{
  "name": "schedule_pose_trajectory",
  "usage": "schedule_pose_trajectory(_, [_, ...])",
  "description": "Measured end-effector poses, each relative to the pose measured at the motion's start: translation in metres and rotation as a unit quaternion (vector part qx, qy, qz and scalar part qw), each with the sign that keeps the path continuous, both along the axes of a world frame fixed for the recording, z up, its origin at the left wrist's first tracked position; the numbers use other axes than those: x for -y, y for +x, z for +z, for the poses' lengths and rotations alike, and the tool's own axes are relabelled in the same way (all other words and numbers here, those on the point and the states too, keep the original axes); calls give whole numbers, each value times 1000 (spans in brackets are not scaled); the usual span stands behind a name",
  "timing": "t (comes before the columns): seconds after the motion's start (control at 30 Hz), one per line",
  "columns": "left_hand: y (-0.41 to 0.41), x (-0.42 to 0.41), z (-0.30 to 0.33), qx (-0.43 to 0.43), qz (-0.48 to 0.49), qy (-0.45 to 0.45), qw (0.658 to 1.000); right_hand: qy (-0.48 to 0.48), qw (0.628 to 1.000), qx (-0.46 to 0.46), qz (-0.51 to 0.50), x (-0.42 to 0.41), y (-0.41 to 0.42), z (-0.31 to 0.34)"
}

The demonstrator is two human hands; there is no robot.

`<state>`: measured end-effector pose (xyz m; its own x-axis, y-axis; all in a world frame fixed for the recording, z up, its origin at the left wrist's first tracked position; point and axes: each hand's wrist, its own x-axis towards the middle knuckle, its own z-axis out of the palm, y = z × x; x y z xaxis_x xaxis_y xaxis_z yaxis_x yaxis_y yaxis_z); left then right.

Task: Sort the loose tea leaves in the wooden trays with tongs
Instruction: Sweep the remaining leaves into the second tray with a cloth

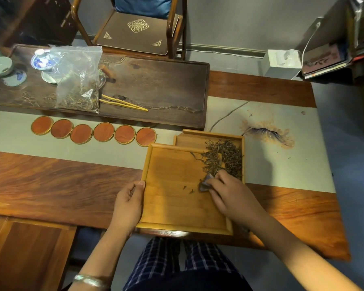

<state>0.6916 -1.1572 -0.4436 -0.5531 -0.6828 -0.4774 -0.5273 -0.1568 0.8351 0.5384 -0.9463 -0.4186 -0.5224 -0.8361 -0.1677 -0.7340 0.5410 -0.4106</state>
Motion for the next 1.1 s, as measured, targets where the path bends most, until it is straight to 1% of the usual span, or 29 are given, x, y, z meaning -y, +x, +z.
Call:
schedule_pose_trajectory(0.1, [-1,1,-1,6,0,-5,1000,-26,1000,16,-5,5,3,9])
schedule_pose_trajectory(0.23, [-4,4,-2,14,-8,-21,1000,-83,994,52,41,18,41,24])
schedule_pose_trajectory(0.3, [-4,2,-4,13,-14,-24,1000,-87,992,63,60,27,57,24])
schedule_pose_trajectory(0.4, [-3,-1,-6,8,-12,-29,999,-79,993,42,73,39,67,18])
schedule_pose_trajectory(0.5, [-1,-2,-6,0,-13,-25,1000,-67,995,37,60,41,66,12])
schedule_pose_trajectory(0.7, [6,0,-6,14,-14,-8,1000,-31,999,3,11,28,42,4])
schedule_pose_trajectory(1.03, [8,-2,0,3,-8,-12,1000,-2,997,-22,-75,15,4,-11])
schedule_pose_trajectory(1.1, [8,-2,-1,0,-14,-21,1000,-13,996,-17,-84,15,-1,-7])
